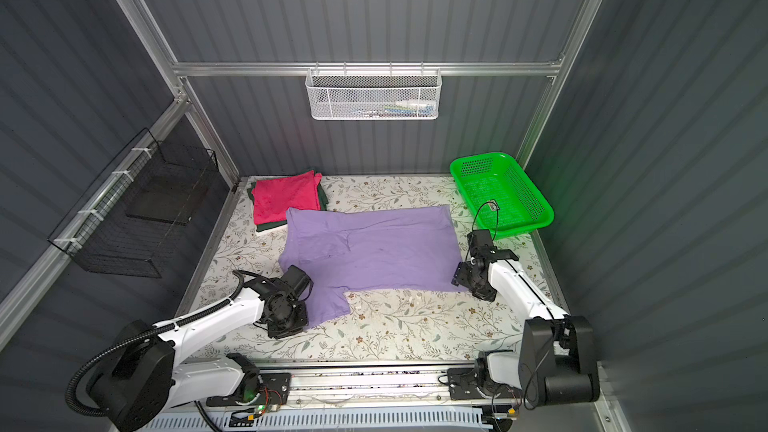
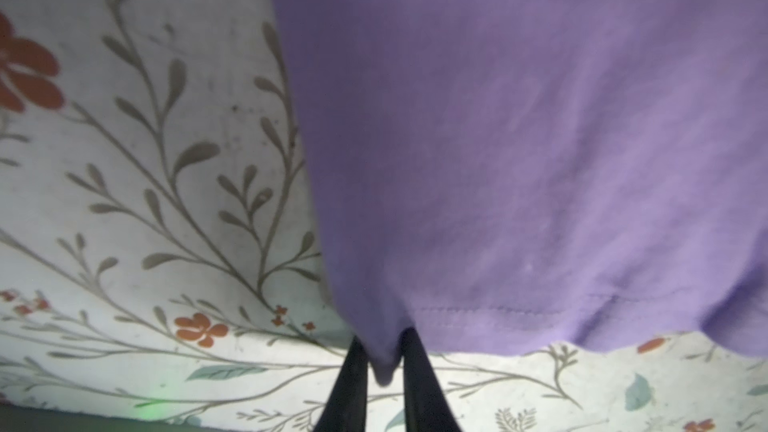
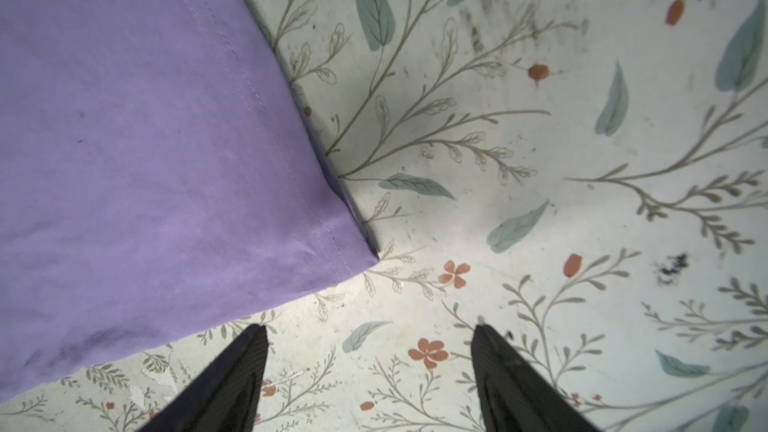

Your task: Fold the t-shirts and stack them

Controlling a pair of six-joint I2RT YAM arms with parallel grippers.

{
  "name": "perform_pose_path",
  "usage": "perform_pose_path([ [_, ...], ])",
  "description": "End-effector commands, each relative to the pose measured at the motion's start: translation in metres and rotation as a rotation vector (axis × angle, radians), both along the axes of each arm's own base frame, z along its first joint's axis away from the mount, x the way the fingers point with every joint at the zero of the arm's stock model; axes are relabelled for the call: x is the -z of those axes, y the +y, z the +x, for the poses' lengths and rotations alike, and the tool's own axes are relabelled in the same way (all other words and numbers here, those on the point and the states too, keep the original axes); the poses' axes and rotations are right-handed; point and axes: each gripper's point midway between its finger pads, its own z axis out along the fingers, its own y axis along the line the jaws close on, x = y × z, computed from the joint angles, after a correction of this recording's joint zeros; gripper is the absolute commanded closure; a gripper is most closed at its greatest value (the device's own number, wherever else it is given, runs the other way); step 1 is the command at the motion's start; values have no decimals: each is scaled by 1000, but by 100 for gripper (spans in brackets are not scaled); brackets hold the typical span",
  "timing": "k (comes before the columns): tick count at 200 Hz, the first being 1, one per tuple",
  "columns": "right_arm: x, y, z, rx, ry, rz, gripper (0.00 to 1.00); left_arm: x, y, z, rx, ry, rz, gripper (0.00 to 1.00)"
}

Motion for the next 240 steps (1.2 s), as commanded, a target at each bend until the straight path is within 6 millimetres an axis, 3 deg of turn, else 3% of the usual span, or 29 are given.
perform_pose_path([
  [1,14,3,-7,2,60,22,25,8,10,-8,-7,32,45,96],
  [10,18,2,-9,6,69,18,28,7,9,-7,-7,26,42,100],
  [94,45,3,-2,39,94,49,53,0,9,-4,-1,-11,29,100],
  [184,48,2,8,63,86,89,65,7,0,1,14,-7,-2,100],
  [204,52,4,9,64,93,101,72,9,-1,-1,17,-7,-13,100],
  [240,51,1,9,77,95,90,97,3,-9,9,36,-41,-40,100],
])
